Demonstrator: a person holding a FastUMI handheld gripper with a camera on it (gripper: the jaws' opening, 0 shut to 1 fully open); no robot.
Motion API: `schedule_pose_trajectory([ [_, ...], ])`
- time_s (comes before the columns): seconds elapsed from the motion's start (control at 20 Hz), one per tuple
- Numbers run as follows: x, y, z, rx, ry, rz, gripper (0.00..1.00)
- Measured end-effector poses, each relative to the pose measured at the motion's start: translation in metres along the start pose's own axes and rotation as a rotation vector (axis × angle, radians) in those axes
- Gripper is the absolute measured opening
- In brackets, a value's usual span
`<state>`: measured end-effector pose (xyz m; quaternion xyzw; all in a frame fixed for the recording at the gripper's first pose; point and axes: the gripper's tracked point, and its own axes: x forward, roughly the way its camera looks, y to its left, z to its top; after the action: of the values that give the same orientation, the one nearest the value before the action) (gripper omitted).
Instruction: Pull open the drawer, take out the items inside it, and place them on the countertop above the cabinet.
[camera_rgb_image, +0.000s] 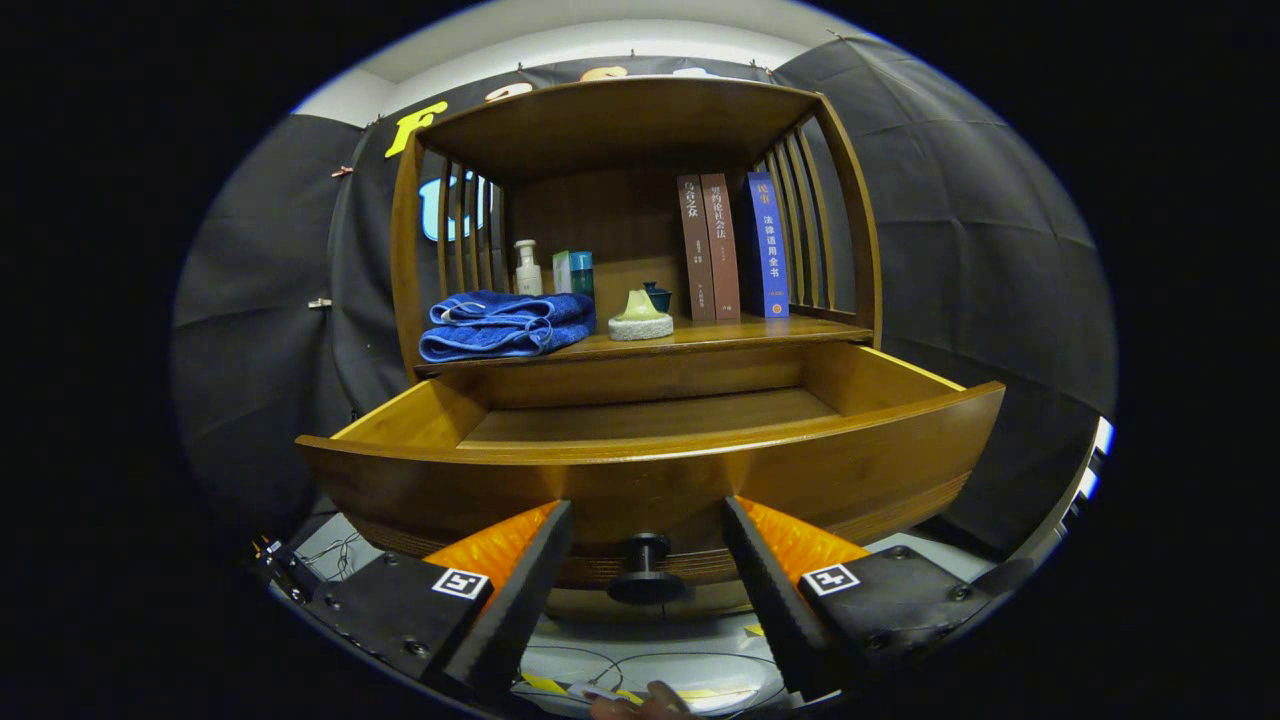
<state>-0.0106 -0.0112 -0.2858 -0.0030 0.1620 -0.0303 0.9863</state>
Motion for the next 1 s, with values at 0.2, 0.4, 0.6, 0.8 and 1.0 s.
schedule_pose_trajectory([
  [0.2,0.026,0.003,0.010,-0.005,0.000,-0.005,0.98],
  [0.4,0.056,0.004,0.021,-0.008,0.004,-0.003,0.99],
  [0.6,0.088,0.005,0.027,-0.021,-0.003,-0.007,0.98],
  [0.8,0.111,0.006,0.030,-0.038,-0.009,-0.011,0.98],
  [1.0,0.129,0.006,0.033,-0.036,-0.007,-0.014,0.98],
])
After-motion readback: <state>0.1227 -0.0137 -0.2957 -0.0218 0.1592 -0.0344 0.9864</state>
